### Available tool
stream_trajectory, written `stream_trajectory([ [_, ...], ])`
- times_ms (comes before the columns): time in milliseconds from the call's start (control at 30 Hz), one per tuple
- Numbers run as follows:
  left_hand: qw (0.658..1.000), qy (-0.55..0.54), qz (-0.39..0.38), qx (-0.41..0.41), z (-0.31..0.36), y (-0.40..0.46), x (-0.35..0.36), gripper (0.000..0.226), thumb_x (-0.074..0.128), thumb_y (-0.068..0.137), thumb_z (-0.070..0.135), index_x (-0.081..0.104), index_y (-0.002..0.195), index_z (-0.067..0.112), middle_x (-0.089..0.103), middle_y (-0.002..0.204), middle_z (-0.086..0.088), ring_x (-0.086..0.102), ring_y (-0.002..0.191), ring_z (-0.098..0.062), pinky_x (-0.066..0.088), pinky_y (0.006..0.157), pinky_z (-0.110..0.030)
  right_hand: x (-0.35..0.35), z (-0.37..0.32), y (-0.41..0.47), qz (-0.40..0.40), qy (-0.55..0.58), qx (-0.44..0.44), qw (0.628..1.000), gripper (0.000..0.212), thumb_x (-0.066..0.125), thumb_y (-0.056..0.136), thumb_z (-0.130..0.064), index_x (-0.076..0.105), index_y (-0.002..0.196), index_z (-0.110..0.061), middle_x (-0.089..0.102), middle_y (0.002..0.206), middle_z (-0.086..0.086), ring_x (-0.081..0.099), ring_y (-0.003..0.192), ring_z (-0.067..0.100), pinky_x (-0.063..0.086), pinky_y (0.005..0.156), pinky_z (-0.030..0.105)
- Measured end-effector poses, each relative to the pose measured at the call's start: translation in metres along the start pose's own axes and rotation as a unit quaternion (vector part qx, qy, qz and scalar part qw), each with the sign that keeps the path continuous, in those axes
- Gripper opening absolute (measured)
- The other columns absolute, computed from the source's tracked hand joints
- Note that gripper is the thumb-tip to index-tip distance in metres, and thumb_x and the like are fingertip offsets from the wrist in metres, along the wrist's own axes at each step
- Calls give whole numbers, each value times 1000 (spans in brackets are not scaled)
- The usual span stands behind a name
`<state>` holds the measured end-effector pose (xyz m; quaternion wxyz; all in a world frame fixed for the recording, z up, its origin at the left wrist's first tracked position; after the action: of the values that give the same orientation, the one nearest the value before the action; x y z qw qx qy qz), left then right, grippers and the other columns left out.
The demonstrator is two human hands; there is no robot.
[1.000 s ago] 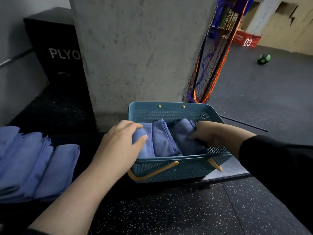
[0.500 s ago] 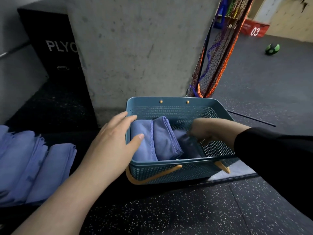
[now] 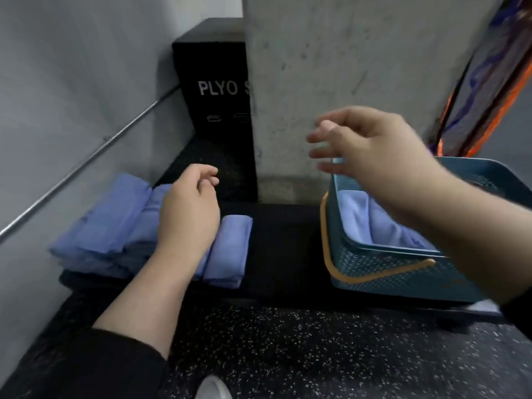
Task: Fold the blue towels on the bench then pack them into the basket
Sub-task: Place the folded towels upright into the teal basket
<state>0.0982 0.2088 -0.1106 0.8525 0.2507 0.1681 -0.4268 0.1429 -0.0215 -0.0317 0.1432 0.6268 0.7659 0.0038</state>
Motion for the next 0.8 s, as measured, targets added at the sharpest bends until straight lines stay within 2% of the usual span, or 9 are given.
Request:
stream_trajectory([
  [100,998,11,-59,-33,-33,-2,-19,34,41,100,9,62,93,35,71,94,11,71,92,-23,56,90,-47,61,34,-17,-15,-19,38,999,14,64,91,-36,70,96,-25,76,93,0,74,89,20,60,86,48],
  [167,986,66,-152,-36,-51,-10,-23,32,42,99,17,64,90,38,74,101,4,69,97,-26,54,93,-46,95,74,-23,-28,-38,104,993,25,65,87,-43,70,103,-24,74,94,-4,71,92,17,58,89,49],
  [233,946,185,-266,-13,-64,-23,-20,33,42,99,19,70,111,31,72,121,-3,65,112,-25,49,100,-36,123,117,-28,-46,-35,210,976,25,67,90,-40,68,104,-19,71,98,-3,67,92,16,58,91,48],
  [300,900,272,-341,9,-74,-33,-15,37,41,102,15,65,129,20,64,135,-5,58,123,-24,43,102,-31,143,150,-31,-62,-2,322,945,32,68,92,-39,65,108,-11,64,99,3,61,91,19,57,84,43],
  [367,870,296,-394,5,-80,-42,-11,32,39,101,13,62,124,12,62,135,-9,57,123,-27,44,98,-35,157,168,-29,-66,8,366,928,31,70,91,-39,62,97,-9,57,91,7,56,84,22,54,78,41],
  [467,838,325,-438,2,-90,-46,-6,14,38,99,12,51,98,16,62,123,-13,57,111,-30,39,80,-32,172,178,-18,-44,-6,371,928,36,75,88,-37,61,89,-4,56,82,9,57,76,26,53,69,38],
  [533,829,331,-450,6,-93,-43,-5,15,37,98,11,51,98,17,61,125,-14,57,113,-31,39,82,-32,180,182,-10,-26,0,382,924,41,79,85,-36,63,96,0,64,91,15,64,85,32,59,75,44],
  [667,811,331,-481,7,-92,-39,-6,30,36,99,11,58,120,10,57,133,-14,54,121,-31,46,99,-38,198,184,1,-31,-47,395,917,43,83,81,-34,61,102,-3,66,98,17,66,93,37,60,78,51],
  [800,821,322,-472,-11,-86,-34,-10,21,38,98,15,59,103,15,62,123,-11,58,110,-29,49,93,-39,203,187,0,10,-64,389,919,40,77,85,-28,59,110,-3,64,99,16,64,94,36,58,83,47],
])
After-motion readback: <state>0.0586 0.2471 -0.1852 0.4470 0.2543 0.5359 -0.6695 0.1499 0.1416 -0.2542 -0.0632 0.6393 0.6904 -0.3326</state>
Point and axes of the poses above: each hand's wrist, its own y-axis towards the middle knuckle, its own x-axis out of the palm, z = x × y, the point moved 1 cm from there along y, towards the middle knuckle
